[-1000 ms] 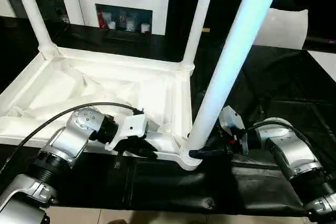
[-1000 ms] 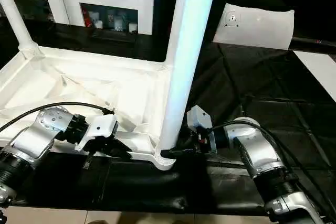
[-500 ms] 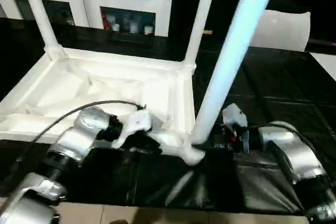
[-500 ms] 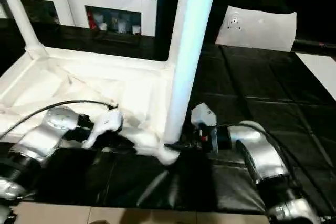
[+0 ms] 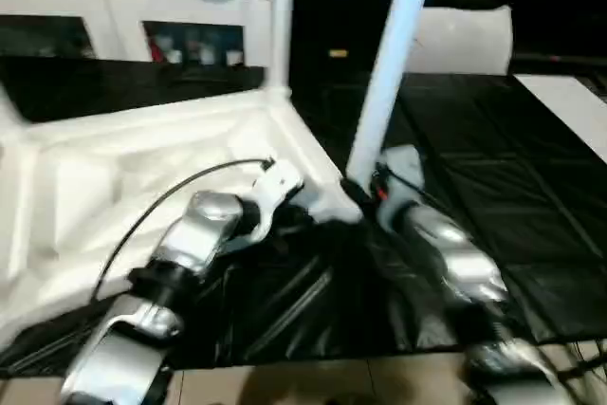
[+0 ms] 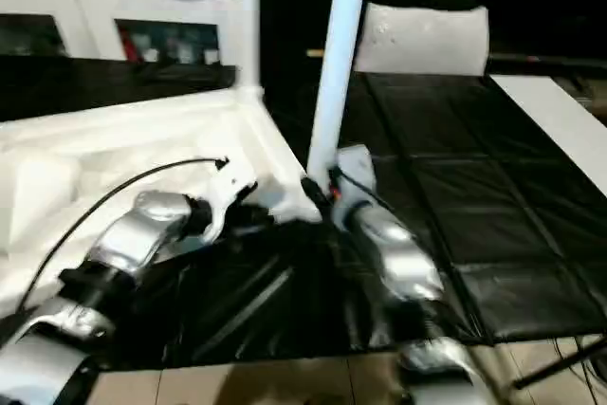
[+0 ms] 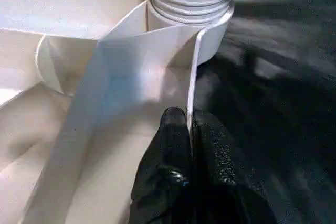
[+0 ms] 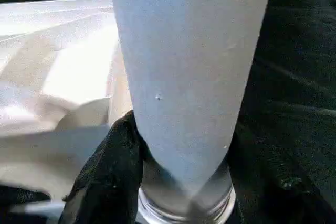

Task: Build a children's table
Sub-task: Rotate leg to tighten

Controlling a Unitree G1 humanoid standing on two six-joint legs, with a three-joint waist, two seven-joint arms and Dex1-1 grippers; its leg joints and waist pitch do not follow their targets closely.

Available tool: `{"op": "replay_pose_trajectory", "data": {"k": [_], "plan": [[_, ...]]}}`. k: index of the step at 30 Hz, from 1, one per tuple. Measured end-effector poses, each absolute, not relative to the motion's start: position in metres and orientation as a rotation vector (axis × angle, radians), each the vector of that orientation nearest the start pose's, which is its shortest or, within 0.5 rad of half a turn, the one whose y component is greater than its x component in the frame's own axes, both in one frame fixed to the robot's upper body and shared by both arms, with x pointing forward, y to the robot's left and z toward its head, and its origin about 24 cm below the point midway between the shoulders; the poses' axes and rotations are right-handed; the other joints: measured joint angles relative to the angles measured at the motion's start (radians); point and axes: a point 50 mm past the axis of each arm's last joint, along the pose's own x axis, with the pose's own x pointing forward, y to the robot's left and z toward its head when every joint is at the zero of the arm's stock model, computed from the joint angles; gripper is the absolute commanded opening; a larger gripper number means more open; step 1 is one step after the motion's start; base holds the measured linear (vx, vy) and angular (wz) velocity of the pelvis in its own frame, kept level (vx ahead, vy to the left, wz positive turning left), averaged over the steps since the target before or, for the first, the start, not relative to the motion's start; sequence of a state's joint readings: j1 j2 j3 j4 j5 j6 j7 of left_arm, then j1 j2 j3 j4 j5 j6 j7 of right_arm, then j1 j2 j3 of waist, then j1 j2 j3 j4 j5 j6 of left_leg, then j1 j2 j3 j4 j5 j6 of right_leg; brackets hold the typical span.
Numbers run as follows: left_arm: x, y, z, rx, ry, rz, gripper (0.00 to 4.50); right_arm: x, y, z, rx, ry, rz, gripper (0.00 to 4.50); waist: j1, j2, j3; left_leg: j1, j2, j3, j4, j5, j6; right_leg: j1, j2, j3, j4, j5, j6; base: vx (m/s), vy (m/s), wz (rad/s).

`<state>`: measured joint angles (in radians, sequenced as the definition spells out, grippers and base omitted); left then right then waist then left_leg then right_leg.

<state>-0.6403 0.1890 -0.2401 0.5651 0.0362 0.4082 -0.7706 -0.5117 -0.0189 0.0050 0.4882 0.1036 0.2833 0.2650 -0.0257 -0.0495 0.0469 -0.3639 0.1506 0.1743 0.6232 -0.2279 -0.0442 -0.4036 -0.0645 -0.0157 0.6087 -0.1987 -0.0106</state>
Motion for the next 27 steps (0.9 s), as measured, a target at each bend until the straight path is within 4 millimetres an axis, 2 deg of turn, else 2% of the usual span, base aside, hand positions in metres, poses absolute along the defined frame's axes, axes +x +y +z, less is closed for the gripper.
{"op": "replay_pose_trajectory", "data": {"k": [1,2,4,6,8,10,11,14,15,18,22,27], "plan": [[0.337,0.094,0.051,0.274,0.494,-0.927,0.0,0.338,-0.098,0.048,0.085,0.275,0.383,1.95,0.001,0.0,0.0,0.0,0.0,0.001,0.0,0.006,0.002,0.0,0.0,0.001,0.001,0.009,0.0,0.0,0.0,0.0],[0.337,0.093,0.052,0.277,0.492,-0.927,0.0,0.338,-0.097,0.049,0.094,0.27,0.372,2.3,0.004,0.0,0.0,0.0,0.0,0.001,0.0,0.009,0.004,0.0,0.0,0.0,0.001,0.016,-0.002,0.054,-0.008,0.03],[0.337,0.094,0.054,0.286,0.48,-0.941,0.0,0.337,-0.097,0.05,0.105,0.252,0.37,2.3,0.006,0.0,0.0,-0.001,0.0,0.001,-0.004,0.009,0.004,-0.001,0.0,0.0,0.0,0.016,-0.003,0.057,-0.01,0.03],[0.336,0.098,0.057,0.305,0.46,-0.971,0.0,0.334,-0.098,0.051,0.12,0.223,0.396,2.73,0.008,-0.001,0.0,-0.003,0.0,0.001,-0.01,0.01,0.006,-0.005,0.0,0.0,-0.001,0.016,-0.002,0.057,-0.018,0.02],[0.335,0.1,0.058,0.317,0.446,-0.984,0.0,0.331,-0.098,0.051,0.13,0.205,0.423,2.78,0.01,0.0,0.0,-0.003,0.001,0.001,-0.015,0.012,0.008,-0.007,0.001,-0.001,0.0,0.014,0.001,0.0,0.0,0.0],[0.333,0.103,0.058,0.335,0.433,-1.003,0.0,0.329,-0.1,0.051,0.116,0.193,0.456,3.14,0.016,0.0,0.0,-0.003,0.004,0.001,-0.016,0.013,0.008,-0.009,0.004,-0.001,0.0,0.014,0.001,0.0,0.0,0.0],[0.332,0.104,0.058,0.343,0.426,-1.014,0.0,0.327,-0.102,0.05,0.102,0.188,0.478,3.14,0.018,0.0,0.0,-0.004,0.006,0.001,-0.016,0.013,0.007,-0.01,0.005,-0.002,0.0,0.014,0.001,0.0,0.0,0.0],[0.325,0.114,0.058,0.386,0.407,-1.091,0.0,0.315,-0.116,0.043,0.045,0.185,0.592,3.33,0.027,-0.001,0.001,-0.003,0.007,0.001,-0.022,0.015,0.002,-0.01,0.006,-0.003,0.0,0.013,0.002,0.0,0.0,0.0],[0.323,0.118,0.058,0.396,0.403,-1.12,0.0,0.311,-0.121,0.038,0.036,0.201,0.623,3.58,0.029,0.0,0.002,-0.002,0.007,0.001,-0.022,0.016,-0.001,-0.011,0.007,-0.003,0.001,0.013,0.001,0.0,0.0,0.0],[0.318,0.128,0.058,0.427,0.392,-1.198,0.0,0.305,-0.133,0.038,-0.02,0.203,0.728,3.77,0.032,0.001,0.002,-0.002,0.008,0.001,-0.022,0.016,-0.008,-0.012,0.007,-0.004,0.002,0.014,0.001,0.0,0.0,0.0],[0.309,0.141,0.058,0.429,0.407,-1.328,0.0,0.298,-0.149,0.053,-0.07,0.179,0.939,4.12,0.038,0.0,0.003,-0.002,0.008,0.003,-0.021,0.017,-0.008,-0.01,0.006,-0.004,0.002,0.014,0.001,0.0,0.0,0.0],[0.302,0.152,0.059,0.449,0.429,-1.471,0.0,0.289,-0.161,0.063,-0.147,0.181,1.178,4.12,0.047,-0.001,0.003,-0.002,0.009,0.003,-0.02,0.017,-0.008,-0.01,0.005,-0.004,0.002,0.014,0.001,0.0,0.0,0.0]]}}
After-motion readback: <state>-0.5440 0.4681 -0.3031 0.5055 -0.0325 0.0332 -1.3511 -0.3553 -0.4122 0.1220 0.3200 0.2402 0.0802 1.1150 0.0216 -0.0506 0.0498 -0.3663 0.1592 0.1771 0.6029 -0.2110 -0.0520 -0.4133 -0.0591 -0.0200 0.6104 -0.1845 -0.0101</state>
